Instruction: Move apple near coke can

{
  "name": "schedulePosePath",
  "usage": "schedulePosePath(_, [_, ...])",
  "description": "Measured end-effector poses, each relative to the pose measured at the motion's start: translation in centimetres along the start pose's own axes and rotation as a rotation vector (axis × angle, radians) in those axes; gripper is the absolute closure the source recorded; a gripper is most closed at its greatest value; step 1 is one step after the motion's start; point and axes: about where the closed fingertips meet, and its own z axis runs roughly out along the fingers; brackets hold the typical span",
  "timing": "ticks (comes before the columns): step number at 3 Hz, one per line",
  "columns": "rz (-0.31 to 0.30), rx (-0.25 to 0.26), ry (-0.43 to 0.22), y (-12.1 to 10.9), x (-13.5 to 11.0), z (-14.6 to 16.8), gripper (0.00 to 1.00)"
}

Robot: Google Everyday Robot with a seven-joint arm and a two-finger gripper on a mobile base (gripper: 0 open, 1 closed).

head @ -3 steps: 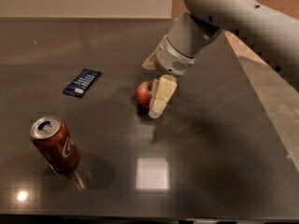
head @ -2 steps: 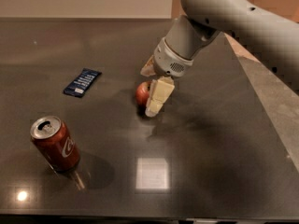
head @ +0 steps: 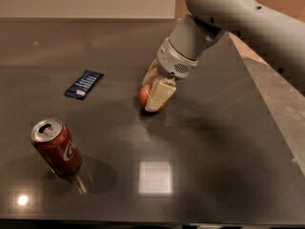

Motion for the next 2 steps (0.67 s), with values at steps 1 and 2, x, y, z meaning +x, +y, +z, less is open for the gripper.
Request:
schedulePosePath(1, [-0.03, -0.018, -0.016, 0.8, -1.6, -0.8, 0.87])
schedulePosePath(2, [-0.092, -0.076, -0.042, 2.4, -4.8, -1.0, 1.0])
